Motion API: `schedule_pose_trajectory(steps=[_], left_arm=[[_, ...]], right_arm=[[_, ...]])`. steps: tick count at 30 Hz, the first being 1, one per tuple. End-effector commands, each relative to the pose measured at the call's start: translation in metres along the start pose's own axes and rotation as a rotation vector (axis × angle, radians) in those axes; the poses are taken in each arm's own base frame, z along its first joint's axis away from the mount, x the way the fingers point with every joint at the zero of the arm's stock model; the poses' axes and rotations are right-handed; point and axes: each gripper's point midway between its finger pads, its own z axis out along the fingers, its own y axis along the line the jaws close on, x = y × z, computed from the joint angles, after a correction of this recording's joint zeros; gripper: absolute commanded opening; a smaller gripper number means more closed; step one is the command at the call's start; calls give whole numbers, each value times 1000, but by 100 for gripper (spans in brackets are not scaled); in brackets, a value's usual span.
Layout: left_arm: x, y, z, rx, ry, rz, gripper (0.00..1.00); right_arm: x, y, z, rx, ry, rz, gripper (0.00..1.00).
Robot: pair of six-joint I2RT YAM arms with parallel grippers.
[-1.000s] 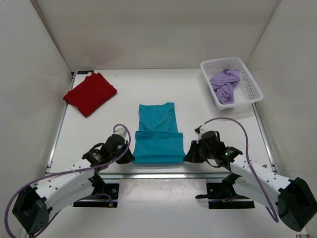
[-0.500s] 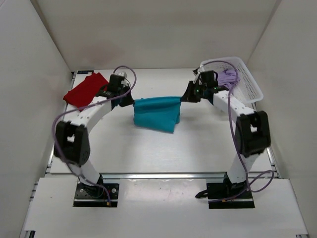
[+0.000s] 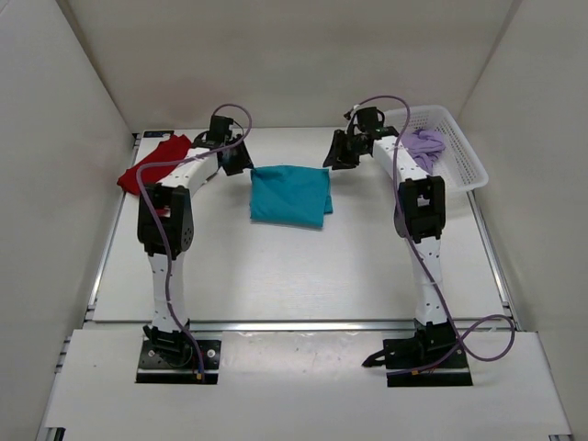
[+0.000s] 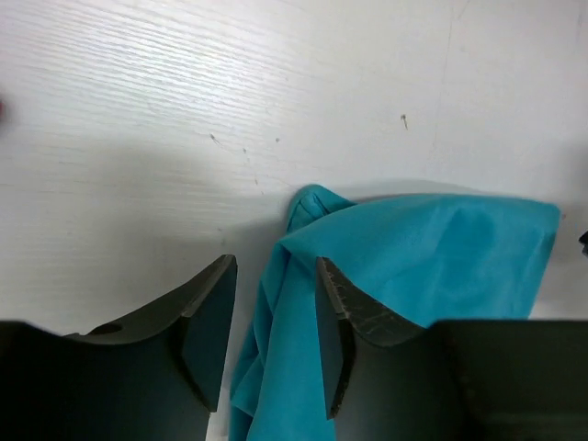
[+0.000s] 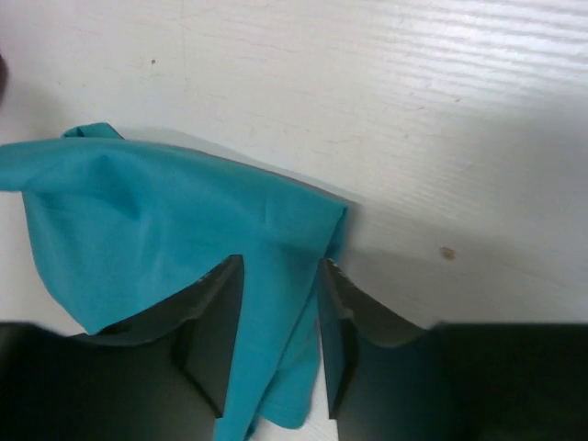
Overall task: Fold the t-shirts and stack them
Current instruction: Fold the long partially folded tshirt into a neat square
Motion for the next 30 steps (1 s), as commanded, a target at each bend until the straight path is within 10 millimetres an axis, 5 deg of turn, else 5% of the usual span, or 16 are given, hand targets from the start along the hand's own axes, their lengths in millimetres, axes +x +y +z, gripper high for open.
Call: schedule_pose_trajectory(steps=[1, 4, 6, 7, 9, 11, 13, 18, 21, 22, 25, 28, 30], left_arm=[[-37, -3, -29, 35, -76, -51, 51], [-46, -21, -61, 95, -152, -51, 52], [-18, -38, -64, 124, -134, -18, 53], [-10, -44, -67, 143, -127, -10, 52], [22, -74, -71, 214, -111, 20, 52], [60, -74, -64, 227, -71, 10, 53], [84, -72, -55, 235, -35, 8, 52], [140, -26, -28, 154, 83, -27, 48], [178, -16, -36, 169, 129, -54, 47], [176, -19, -39, 198, 100, -59, 48], [226, -27, -57, 247, 173, -71, 48], [242, -37, -80, 319, 187, -89, 48], [239, -40, -95, 348, 174, -82, 49]], right_arm=[[-29, 22, -35, -2, -50, -43, 37], [-34, 41, -54, 32, -89, -83, 39], [-10, 52, -47, 37, -77, -106, 28], [-9, 69, -59, 16, -102, -127, 23], [29, 68, -47, 0, -62, -115, 15], [45, 85, -51, -73, -71, -124, 4], [74, 83, -39, -98, -23, -102, 0], [128, 54, -15, -74, 91, -59, 0], [154, 34, -15, -34, 121, -29, 0], [166, 23, -19, -11, 137, -3, 0], [175, 23, -34, -10, 115, -22, 0], [191, 18, -42, 34, 137, -49, 1], [181, 22, -57, 41, 105, -67, 0]])
